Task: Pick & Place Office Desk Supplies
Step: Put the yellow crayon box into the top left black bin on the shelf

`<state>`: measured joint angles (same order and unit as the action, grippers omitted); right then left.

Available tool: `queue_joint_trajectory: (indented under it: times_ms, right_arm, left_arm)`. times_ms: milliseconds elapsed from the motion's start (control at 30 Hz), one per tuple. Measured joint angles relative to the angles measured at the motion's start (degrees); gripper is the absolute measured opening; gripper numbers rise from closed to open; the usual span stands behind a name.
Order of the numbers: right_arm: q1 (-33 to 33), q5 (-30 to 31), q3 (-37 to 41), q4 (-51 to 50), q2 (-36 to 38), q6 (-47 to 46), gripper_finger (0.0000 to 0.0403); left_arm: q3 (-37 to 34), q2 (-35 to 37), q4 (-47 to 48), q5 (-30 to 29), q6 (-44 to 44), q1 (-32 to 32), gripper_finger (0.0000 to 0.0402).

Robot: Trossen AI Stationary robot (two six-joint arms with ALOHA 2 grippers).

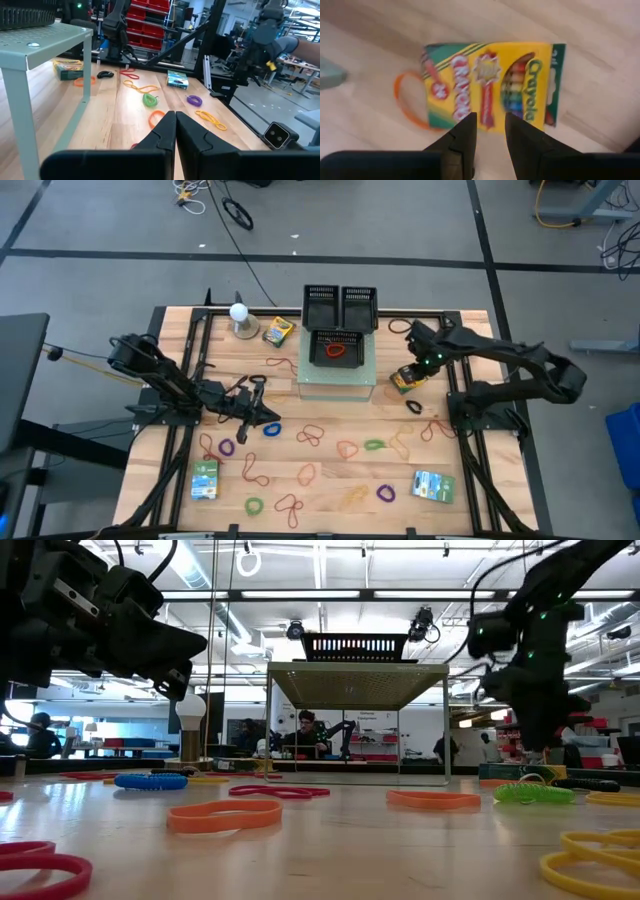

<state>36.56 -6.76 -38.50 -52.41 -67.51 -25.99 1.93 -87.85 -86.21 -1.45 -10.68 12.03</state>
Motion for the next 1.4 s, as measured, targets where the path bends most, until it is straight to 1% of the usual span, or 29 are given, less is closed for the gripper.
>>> queue_joint_trajectory:
  times_ms: [100, 233, 400, 500, 667, 767, 867, 967, 1100, 1200, 1300, 1400]
  right_arm:
    - [-2.37, 3.75, 0.00, -2.38, 3.58, -2.85, 0.0108]
    - [-3.37, 8.49, 0.00, -3.29, 7.42, -6.18, 0.0108]
    - [-3.37, 9.69, 0.00, -2.33, 8.41, -6.37, 0.0110]
    - [-3.36, 10.98, 0.48, -1.45, 8.40, -7.31, 0.0128]
    - [-3.35, 10.93, 4.24, 1.00, 8.37, -9.18, 0.0183]
    - [-3.19, 10.77, 6.66, 3.54, 8.37, -9.17, 0.0202]
    - [-1.93, 10.77, 8.35, 6.80, 8.35, -8.75, 0.0204]
    - [0.23, 10.82, 9.01, 8.01, 8.26, -8.96, 0.0198]
    - [2.72, 12.72, 9.01, 9.21, 8.26, -9.10, 0.0189]
    - [4.09, 10.89, 9.01, 10.27, 8.23, -8.45, 0.0183]
    - [5.40, 10.56, 9.15, 10.50, 7.26, -8.17, 0.0181]
    - [6.78, 7.34, 12.12, 14.49, 5.99, -8.02, 0.0181]
  left_arm:
    - [0.00, 0.00, 0.29, 0.00, -0.11, 0.00, 0.0018]
    - [0.00, 0.00, 1.01, 0.00, -1.88, 0.00, 0.0018]
    - [0.00, 0.00, 1.25, -0.02, -1.92, -0.01, 0.0018]
    - [0.00, 0.00, 1.25, -0.02, -1.90, -0.01, 0.0018]
    - [0.00, 0.00, 1.41, 0.00, -1.77, 0.00, 0.0018]
    - [0.00, 0.00, 2.09, -0.02, -1.77, 0.00, 0.0018]
    - [0.00, 0.00, 2.14, -0.02, -1.77, 0.00, 0.0018]
    - [0.00, 0.00, 2.14, -0.04, -1.77, -0.02, 0.0018]
    - [0.00, 0.00, 2.12, -0.60, -1.75, 0.00, 0.0018]
    - [0.00, 0.00, 2.12, -1.51, -1.75, -0.02, 0.0018]
    - [0.00, 0.00, 2.10, -1.51, -1.75, -0.02, 0.0018]
    - [0.00, 0.00, 2.10, -1.51, -1.75, -0.02, 0.0018]
